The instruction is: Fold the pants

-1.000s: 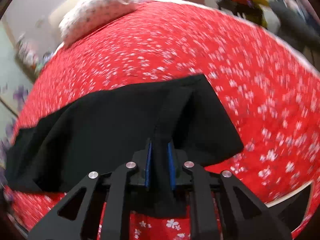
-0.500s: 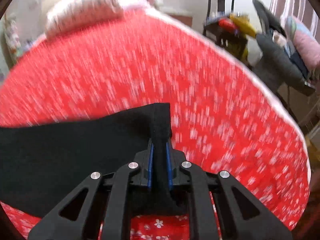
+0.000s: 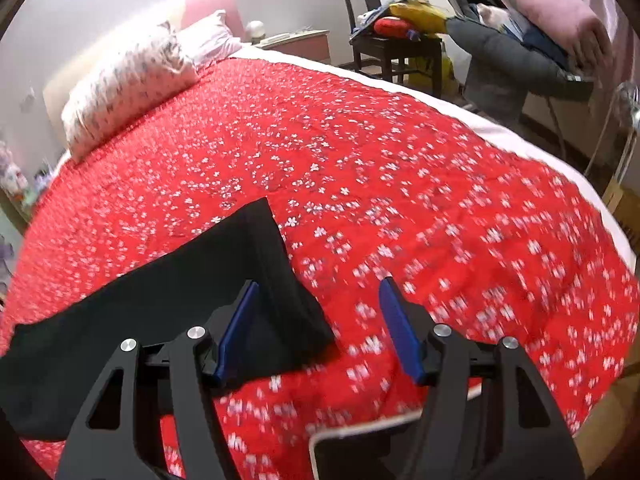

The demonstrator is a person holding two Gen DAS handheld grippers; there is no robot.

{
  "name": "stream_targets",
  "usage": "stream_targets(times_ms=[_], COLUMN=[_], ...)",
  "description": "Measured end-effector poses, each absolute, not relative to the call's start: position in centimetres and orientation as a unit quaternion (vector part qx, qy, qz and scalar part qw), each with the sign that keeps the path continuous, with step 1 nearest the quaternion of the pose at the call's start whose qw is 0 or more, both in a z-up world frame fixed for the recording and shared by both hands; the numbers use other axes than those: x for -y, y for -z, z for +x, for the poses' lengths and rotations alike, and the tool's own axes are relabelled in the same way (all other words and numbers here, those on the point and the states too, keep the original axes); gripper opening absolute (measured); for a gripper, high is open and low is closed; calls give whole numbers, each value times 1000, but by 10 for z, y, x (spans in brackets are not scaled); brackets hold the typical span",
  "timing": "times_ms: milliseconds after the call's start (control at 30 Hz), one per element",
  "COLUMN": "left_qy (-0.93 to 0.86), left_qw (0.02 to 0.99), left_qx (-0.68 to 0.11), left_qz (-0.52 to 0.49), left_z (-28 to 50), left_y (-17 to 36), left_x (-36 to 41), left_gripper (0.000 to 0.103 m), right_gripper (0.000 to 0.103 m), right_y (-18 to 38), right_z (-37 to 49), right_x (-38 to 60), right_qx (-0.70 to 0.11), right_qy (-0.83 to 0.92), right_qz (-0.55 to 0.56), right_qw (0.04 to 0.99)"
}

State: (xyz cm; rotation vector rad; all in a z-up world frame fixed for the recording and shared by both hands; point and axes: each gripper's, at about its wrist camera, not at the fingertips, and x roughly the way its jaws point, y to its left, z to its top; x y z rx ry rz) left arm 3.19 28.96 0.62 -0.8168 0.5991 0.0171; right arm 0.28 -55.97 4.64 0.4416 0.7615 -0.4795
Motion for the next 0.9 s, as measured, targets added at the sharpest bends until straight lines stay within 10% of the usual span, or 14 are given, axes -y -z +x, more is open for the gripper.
stream_targets(times_ms=[800,900], left_qy=[-25,-26], left_qw=[805,813], left_qx=[-323,-314], left_qz=[-497,-490], left_z=[85,92], left_y=[20,11], left_x=[-333,-335], left_gripper=[90,65], right_gripper=[64,64], right_y=[-28,-30], right_z=[-8,-9], right_x=[530,526], right_qx=[-380,-378], right_qy=[186,183], right_qz=[230,224], right_qw=[877,879])
